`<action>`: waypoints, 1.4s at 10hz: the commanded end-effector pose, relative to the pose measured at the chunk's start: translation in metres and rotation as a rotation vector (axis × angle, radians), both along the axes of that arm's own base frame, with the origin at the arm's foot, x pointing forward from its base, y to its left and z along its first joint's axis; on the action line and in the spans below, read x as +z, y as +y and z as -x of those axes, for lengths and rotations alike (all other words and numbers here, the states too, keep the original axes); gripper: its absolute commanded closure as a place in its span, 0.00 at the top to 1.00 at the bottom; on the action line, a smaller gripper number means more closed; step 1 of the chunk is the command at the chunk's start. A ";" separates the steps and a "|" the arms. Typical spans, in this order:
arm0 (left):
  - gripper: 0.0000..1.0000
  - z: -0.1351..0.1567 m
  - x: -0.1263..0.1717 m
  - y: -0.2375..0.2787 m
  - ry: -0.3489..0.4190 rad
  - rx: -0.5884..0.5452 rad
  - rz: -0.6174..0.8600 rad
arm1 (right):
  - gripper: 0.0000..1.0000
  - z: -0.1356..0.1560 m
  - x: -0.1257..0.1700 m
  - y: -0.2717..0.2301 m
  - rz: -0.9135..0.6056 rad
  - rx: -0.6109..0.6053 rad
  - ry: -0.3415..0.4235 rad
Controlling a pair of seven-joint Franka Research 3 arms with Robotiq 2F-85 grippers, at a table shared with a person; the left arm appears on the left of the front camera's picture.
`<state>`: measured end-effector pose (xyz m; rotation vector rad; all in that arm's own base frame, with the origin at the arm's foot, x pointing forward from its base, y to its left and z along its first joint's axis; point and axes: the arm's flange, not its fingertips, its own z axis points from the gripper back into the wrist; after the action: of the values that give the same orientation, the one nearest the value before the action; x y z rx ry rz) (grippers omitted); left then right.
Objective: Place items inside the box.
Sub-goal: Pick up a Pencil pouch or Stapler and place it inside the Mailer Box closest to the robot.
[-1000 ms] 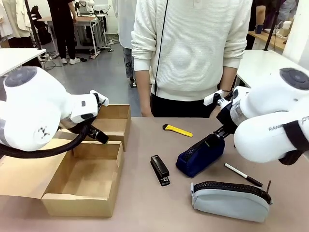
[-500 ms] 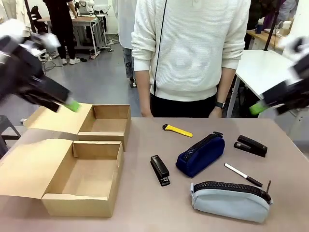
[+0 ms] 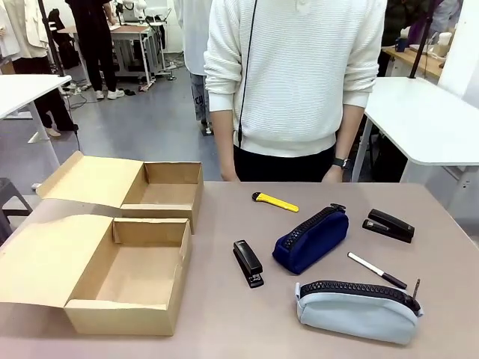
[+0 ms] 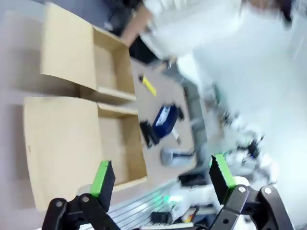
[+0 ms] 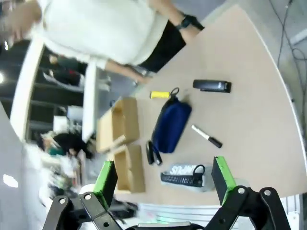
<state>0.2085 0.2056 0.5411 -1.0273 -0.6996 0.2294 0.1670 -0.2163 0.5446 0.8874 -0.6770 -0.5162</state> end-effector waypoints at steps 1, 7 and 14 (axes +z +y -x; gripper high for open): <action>1.00 0.009 -0.072 -0.038 -0.026 0.131 0.177 | 1.00 -0.009 -0.066 0.011 -0.152 -0.065 -0.027; 1.00 0.009 -0.017 0.028 0.015 0.096 0.109 | 1.00 0.006 -0.022 -0.026 -0.097 -0.067 0.012; 1.00 0.009 -0.017 0.028 0.015 0.096 0.109 | 1.00 -0.076 0.006 0.129 0.381 0.308 0.084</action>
<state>0.2003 0.2332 0.5206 -1.0896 -0.7107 0.3836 0.2251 -0.1100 0.5671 0.6573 -0.5476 -0.2249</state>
